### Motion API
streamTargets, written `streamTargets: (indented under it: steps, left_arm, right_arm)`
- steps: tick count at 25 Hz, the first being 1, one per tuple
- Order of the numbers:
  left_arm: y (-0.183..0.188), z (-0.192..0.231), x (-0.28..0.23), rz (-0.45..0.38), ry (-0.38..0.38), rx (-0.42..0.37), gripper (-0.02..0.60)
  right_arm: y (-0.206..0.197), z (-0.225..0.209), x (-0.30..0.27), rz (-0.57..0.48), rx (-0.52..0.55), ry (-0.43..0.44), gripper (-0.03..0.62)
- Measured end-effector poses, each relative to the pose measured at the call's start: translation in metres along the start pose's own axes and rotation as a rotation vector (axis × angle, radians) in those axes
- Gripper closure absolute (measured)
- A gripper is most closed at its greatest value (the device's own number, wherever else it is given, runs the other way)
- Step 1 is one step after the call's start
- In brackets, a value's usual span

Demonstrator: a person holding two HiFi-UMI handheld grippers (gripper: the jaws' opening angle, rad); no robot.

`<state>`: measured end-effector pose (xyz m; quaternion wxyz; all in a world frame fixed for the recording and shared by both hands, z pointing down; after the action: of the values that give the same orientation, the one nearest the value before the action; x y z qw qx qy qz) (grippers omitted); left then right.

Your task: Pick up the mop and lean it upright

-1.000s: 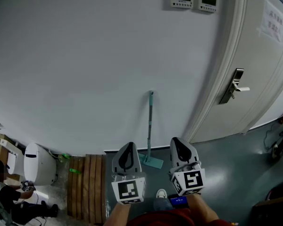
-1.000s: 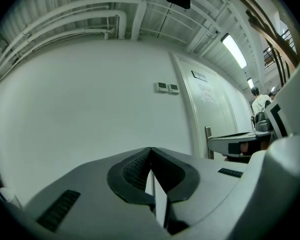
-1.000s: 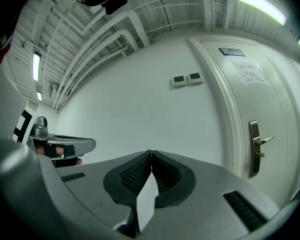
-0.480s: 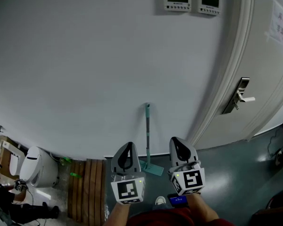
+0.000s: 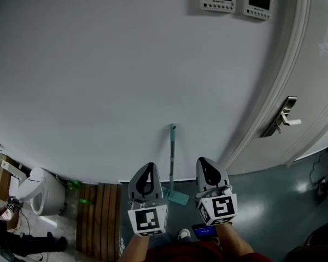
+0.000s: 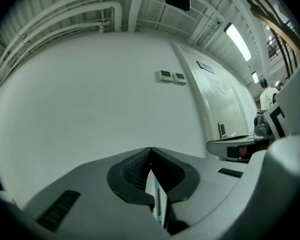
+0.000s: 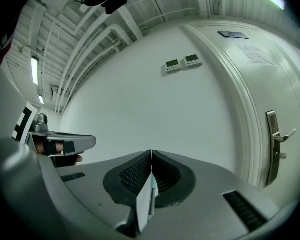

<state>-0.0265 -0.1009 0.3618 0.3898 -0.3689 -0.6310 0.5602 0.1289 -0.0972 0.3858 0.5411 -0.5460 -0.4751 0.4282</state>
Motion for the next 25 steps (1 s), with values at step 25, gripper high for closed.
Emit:
streamTargets:
  steps: [25]
  left_arm:
    - [-0.017, 0.072, -0.062, -0.020, -0.099, 0.040, 0.567]
  right_arm:
    - [-0.004, 0.027, -0.085, 0.003, 0.023, -0.093, 0.577]
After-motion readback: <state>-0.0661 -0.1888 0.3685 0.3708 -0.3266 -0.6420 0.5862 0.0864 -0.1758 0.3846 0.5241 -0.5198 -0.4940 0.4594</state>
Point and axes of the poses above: the fingertips, and each gripper's own axes: x backward along the fingers, z to its left, y out of its top, the point moved 3 cm from there along x, backward along the fingers, and after that the axes turned 5 degrees about -y, right-handed, at the moved point
